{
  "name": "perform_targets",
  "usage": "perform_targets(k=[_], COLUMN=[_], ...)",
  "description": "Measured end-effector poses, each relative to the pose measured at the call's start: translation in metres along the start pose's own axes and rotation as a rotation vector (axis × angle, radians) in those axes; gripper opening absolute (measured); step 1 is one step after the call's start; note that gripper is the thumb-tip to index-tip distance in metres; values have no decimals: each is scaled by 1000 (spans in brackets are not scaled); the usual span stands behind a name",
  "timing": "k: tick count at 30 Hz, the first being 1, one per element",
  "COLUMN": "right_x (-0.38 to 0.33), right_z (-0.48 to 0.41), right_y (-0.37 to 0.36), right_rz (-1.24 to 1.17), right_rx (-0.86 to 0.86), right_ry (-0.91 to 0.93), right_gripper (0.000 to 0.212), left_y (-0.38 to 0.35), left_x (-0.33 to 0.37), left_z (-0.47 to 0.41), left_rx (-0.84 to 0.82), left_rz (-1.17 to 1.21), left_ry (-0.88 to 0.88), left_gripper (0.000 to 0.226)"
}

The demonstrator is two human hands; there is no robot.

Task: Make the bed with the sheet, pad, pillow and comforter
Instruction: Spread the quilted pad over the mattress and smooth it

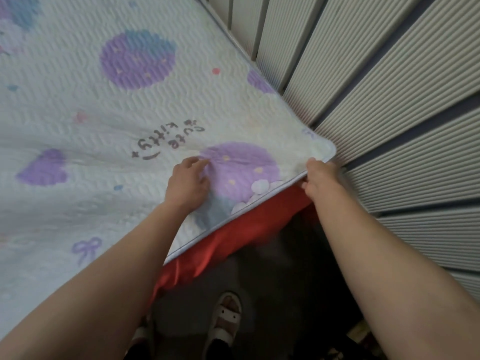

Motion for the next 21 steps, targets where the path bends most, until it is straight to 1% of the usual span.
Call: perform_targets(k=[1, 2, 3, 4, 6, 8, 9, 12, 14, 16, 18, 19, 21], right_x=[-1, 0, 5, 10, 24, 27, 25, 15, 12, 13, 8, 4, -2], right_z=[-4, -4, -2, 4, 11, 11, 9, 5, 3, -3, -7, -10, -14], right_y=[9, 15, 17, 14, 7, 9, 11, 14, 14, 13, 15, 21, 35], right_rz=[59, 130, 188, 211, 202, 220, 210, 165, 149, 125, 113, 110, 134], right_rx=[79, 117, 104, 53, -57, -74, -68, -55, -36, -19, 36, 99, 225], right_ry=[42, 55, 40, -8, -139, -172, -168, -163, -175, -182, -127, -92, -50], right_gripper=[21, 30, 32, 29, 25, 24, 28, 38, 38, 38, 32, 30, 37], left_y=[-2, -6, -11, -16, -25, -30, -31, -33, -38, -45, -51, -53, -56], left_x=[3, 5, 7, 8, 8, 6, 6, 9, 13, 18, 21, 22, 23], left_z=[1, 3, 5, 7, 12, 17, 20, 28, 36, 41, 44, 45, 48], left_rx=[-6, -21, -44, -69, -106, -115, -116, -115, -139, -196, -254, -272, -293], left_rz=[-4, -18, -41, -73, -129, -159, -167, -198, -232, -245, -281, -313, -371], left_ry=[-10, -18, -23, -27, -47, -69, -81, -123, -152, -185, -224, -242, -276], left_gripper=[53, 53, 52, 50, 50, 50, 52, 69, 79, 94, 104, 106, 104])
Point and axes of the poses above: each hand's wrist, its own z-axis away from the middle knuckle, its own y-axis out of the back of the hand, x = y × z, the point moved 6 cm from there along -z, towards the middle knuckle, and after that the axes turned 1 degree about -x, right-handed, at the moved point
